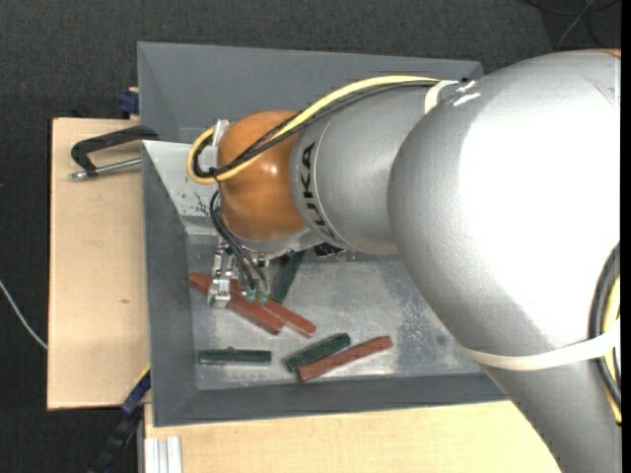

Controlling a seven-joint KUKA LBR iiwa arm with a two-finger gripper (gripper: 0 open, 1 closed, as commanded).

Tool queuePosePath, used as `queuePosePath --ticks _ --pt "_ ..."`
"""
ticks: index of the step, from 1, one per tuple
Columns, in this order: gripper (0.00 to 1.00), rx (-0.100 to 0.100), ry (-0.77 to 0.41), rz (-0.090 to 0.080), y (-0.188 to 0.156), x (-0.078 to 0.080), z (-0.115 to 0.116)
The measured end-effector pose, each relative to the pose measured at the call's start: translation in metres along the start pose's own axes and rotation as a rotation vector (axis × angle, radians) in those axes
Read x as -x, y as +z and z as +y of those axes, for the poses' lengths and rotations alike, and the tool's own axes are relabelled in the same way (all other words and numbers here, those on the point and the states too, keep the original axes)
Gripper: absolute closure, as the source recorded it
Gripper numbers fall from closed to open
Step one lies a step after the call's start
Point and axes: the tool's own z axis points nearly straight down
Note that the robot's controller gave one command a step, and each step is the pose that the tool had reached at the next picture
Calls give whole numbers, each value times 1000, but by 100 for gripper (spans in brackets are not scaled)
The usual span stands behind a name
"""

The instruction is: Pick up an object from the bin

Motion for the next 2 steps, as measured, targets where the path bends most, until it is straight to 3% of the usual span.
queuePosePath --ticks 1,2 --pt "100 0 0 0 0 0 0" --pt "100 0 9 -5 -197 27 -8"
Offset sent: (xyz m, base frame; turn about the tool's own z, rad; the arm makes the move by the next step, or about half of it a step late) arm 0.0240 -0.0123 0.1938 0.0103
